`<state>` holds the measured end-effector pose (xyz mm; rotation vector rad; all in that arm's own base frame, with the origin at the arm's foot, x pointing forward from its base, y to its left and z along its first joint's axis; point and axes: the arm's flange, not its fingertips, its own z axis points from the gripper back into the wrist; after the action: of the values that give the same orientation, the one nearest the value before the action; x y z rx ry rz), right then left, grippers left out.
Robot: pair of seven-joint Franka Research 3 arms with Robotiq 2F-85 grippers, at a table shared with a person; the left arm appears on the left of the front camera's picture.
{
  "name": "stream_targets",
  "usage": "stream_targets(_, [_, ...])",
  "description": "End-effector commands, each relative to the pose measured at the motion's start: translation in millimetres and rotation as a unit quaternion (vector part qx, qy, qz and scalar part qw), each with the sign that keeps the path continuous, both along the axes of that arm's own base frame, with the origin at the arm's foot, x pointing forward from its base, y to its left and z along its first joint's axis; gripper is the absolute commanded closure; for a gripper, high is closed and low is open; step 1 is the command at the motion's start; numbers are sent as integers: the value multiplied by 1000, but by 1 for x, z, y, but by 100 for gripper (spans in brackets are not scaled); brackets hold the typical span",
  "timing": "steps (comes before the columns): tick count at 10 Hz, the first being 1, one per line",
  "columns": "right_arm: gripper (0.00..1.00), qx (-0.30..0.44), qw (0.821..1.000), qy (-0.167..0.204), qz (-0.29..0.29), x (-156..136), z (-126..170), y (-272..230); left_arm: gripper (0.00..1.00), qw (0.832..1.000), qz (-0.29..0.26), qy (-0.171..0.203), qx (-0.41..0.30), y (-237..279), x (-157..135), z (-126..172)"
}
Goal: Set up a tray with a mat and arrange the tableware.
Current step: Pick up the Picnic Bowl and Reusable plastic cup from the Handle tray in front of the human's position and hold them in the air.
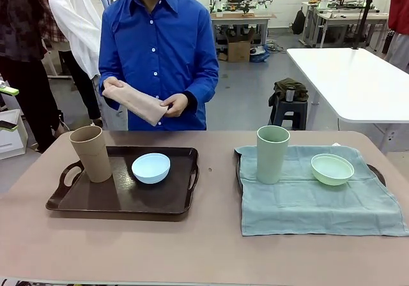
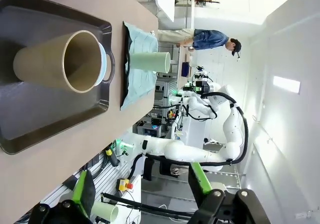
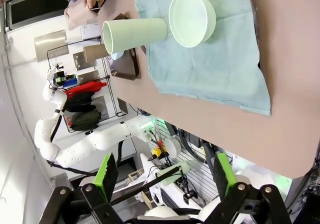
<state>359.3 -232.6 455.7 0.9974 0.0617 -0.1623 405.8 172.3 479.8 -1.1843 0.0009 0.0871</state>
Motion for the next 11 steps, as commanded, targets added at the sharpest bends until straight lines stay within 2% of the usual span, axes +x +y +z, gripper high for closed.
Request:
stream_targets(1, [0,6,1000,-2,2,-2,0,1,0,1000,0,-4,-6,-2,-5,0])
stream_targets(11, [0,0,1000,0,0,0,0,0,0,1000,0,1,0,0,0,-1])
